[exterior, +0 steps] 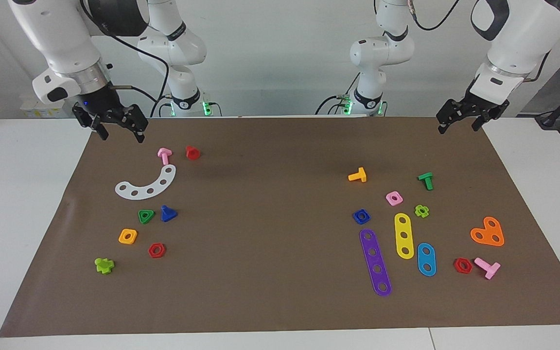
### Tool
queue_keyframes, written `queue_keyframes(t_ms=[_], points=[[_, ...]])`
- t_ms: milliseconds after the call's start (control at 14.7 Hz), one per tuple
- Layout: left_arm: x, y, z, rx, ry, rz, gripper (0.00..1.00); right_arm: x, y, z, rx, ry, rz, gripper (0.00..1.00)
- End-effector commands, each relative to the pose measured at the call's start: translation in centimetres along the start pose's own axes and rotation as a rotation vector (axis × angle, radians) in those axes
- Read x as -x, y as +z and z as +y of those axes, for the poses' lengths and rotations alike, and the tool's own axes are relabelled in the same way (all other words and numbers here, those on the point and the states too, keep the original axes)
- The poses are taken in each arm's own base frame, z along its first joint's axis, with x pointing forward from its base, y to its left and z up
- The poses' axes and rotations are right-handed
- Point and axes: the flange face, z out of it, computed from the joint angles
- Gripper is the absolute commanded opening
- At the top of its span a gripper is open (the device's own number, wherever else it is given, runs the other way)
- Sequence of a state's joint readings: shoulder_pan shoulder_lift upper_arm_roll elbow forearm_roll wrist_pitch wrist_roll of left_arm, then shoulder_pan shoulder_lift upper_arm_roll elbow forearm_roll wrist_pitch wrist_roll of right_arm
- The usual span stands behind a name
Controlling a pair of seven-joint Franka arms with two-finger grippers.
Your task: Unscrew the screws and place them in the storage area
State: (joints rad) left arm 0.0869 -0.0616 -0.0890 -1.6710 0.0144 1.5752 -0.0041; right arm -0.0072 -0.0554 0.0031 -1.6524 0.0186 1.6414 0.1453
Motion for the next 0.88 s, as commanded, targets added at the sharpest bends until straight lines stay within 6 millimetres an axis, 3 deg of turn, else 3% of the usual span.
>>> queue_keyframes(t_ms=[0,475,815], points=[[0.9,0.0,-0.1,-0.008,-0.012,0.011,1.0,0.7,-1.1,0.8,0.016,0.0,-0.008,1.0],[0.9,0.0,-0.2,-0.008,-0.013,0.011,1.0,0.7,-0.1,0.8,0.024,-0.028,-0.031,1.0],[0.9,0.0,-0.1,-0.008,-0.012,0.01,1.0,0.6,-1.1,0.8,0.031,-0.035,-0.062,1.0]])
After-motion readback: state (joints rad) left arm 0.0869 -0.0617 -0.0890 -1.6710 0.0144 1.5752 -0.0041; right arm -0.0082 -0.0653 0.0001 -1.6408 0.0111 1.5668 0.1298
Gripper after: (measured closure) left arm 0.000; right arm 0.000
